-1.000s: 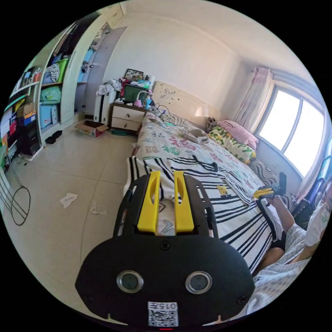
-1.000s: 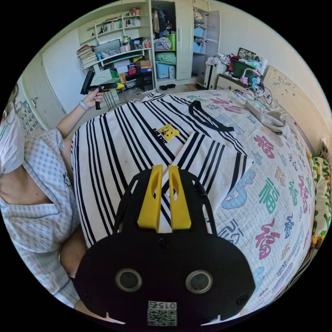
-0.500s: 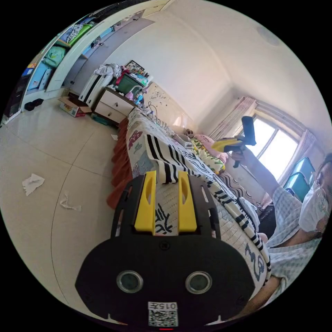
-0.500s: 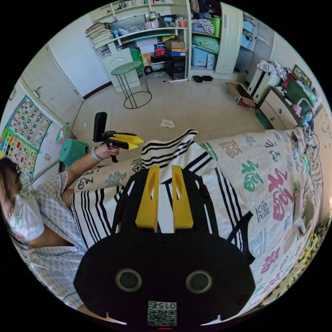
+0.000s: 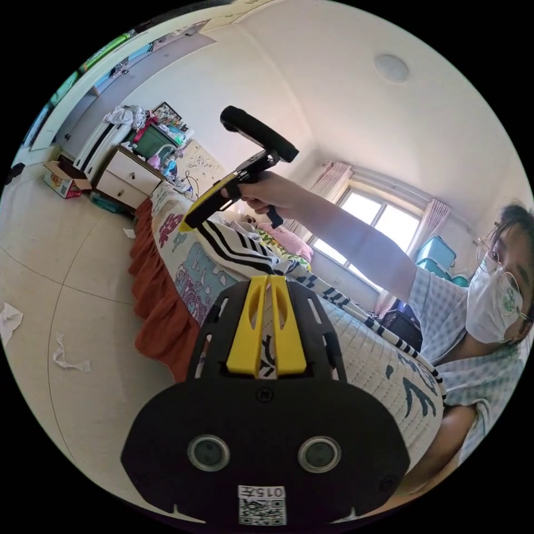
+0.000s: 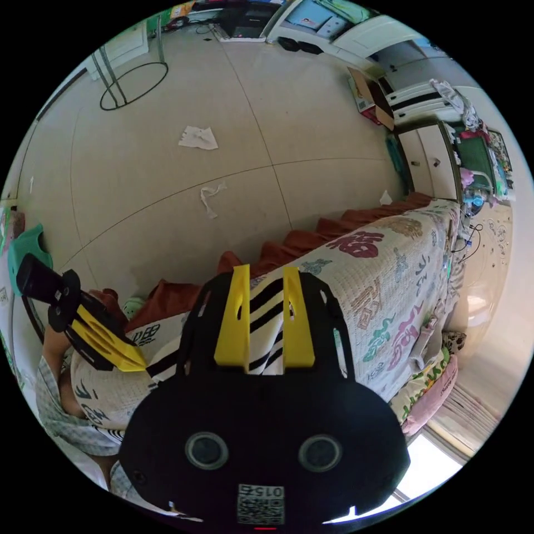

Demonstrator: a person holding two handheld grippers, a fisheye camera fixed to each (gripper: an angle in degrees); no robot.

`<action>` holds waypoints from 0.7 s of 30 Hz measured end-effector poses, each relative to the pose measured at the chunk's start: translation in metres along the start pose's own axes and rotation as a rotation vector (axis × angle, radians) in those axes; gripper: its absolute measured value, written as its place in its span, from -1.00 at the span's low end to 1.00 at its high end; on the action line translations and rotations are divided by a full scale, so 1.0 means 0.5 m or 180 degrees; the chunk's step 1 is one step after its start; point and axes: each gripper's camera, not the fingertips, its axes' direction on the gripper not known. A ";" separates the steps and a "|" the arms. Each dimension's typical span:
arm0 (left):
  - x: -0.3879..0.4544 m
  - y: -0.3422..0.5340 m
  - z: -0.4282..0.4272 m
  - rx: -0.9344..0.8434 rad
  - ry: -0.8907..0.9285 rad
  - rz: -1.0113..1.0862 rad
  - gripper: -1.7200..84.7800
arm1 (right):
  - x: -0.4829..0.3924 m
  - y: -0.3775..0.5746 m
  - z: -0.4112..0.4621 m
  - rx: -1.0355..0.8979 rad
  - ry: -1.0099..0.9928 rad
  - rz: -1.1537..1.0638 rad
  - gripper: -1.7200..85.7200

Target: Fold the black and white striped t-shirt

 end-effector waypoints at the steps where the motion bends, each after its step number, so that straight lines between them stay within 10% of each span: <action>1: 0.000 0.002 -0.008 0.0028 0.0041 0.0018 -0.94 | -0.012 -0.006 0.000 -0.0011 0.0081 -0.0036 -0.91; 10: -0.041 0.026 -0.039 0.0159 0.0039 -0.0431 -0.70 | -0.056 -0.045 0.000 -0.0287 0.0654 0.0014 -0.71; 21: -0.004 0.033 -0.033 0.0173 0.0147 -0.0186 -0.97 | 0.004 0.044 -0.074 0.0204 0.0227 -0.0104 -0.92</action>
